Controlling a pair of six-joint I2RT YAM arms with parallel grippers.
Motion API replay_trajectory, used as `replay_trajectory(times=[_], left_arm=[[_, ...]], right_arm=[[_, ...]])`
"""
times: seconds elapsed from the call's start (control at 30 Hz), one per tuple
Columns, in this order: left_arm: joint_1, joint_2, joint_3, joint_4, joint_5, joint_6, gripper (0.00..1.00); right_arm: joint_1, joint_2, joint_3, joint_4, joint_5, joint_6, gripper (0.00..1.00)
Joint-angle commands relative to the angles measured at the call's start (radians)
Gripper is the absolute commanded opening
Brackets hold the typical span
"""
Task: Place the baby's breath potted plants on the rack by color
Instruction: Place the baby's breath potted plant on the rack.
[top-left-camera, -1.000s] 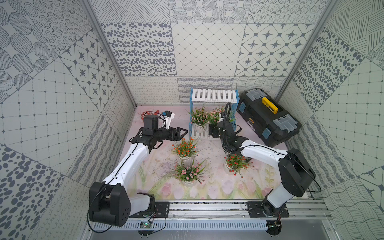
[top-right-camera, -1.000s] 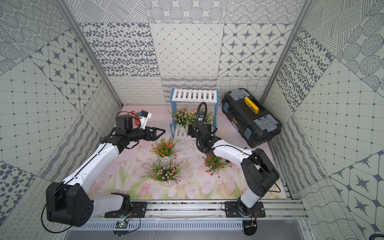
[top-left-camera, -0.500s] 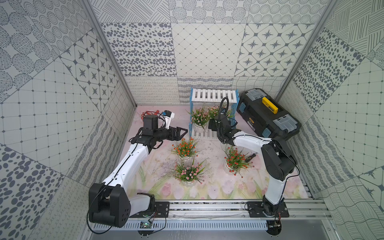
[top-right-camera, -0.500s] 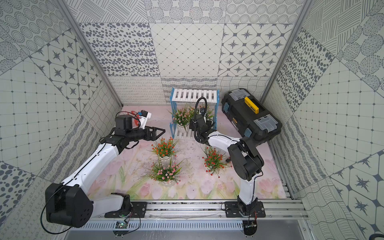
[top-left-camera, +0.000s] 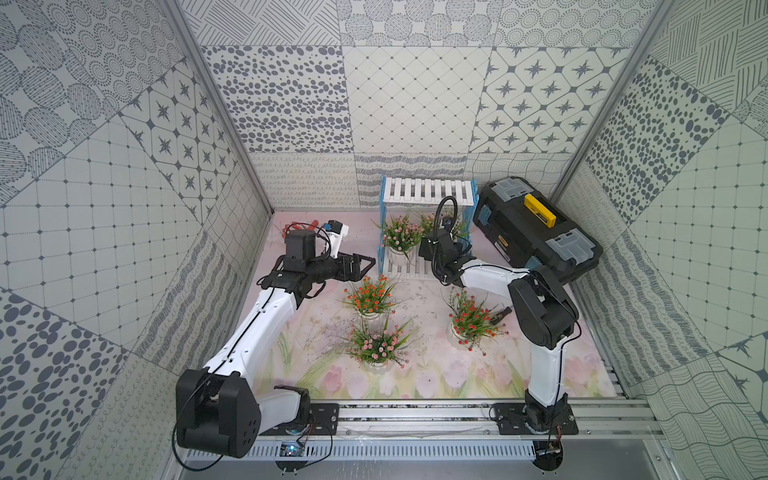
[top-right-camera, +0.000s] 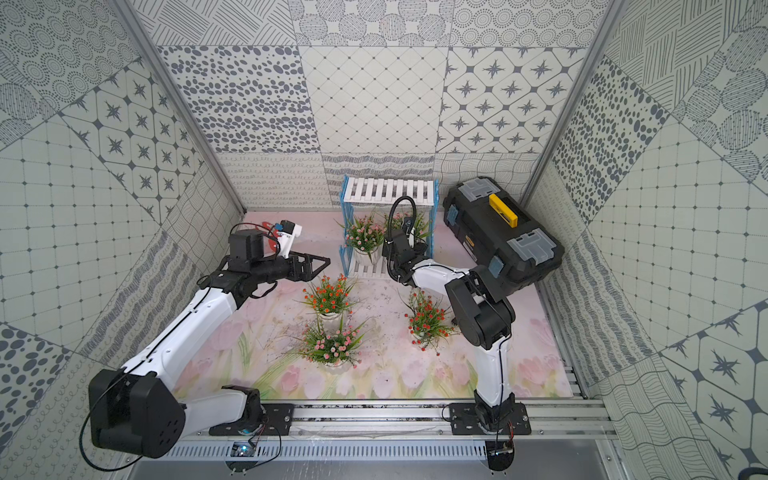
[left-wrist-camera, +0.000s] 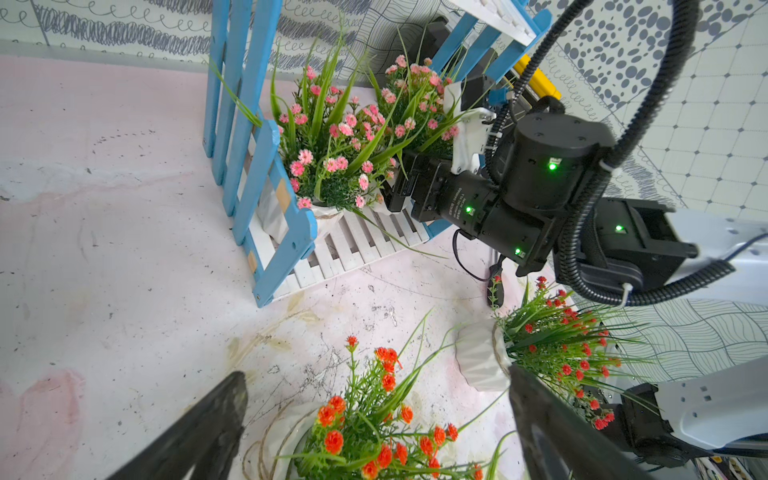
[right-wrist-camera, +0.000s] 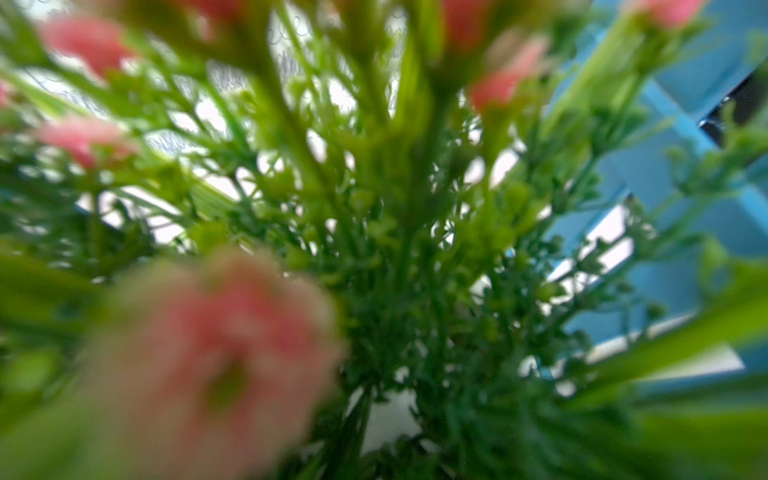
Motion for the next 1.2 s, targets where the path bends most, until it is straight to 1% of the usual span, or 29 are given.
replay_trajectory(times=[0.0,0.13,0.5,0.83,1.17], left_arm=[[-0.004,-0.009,-0.008,0.059,0.036,-0.016,0.98],[-0.004,-0.012,-0.012,0.066,0.036,-0.020,0.98],[-0.004,-0.017,-0.020,0.083,0.032,-0.031,0.98],[-0.003,-0.016,-0.022,0.093,0.038,-0.040,0.98],[-0.004,-0.013,-0.022,0.101,0.042,-0.046,0.98]], right_arm=[[-0.013,0.010,0.041,0.092,0.046,0.007,0.88],[-0.020,0.020,0.020,0.121,0.065,0.011,0.88],[-0.037,0.065,0.030,0.135,0.076,0.008,0.89],[-0.038,0.060,-0.001,0.126,0.046,0.018,0.98],[-0.028,0.029,-0.045,0.132,0.044,0.020,0.98]])
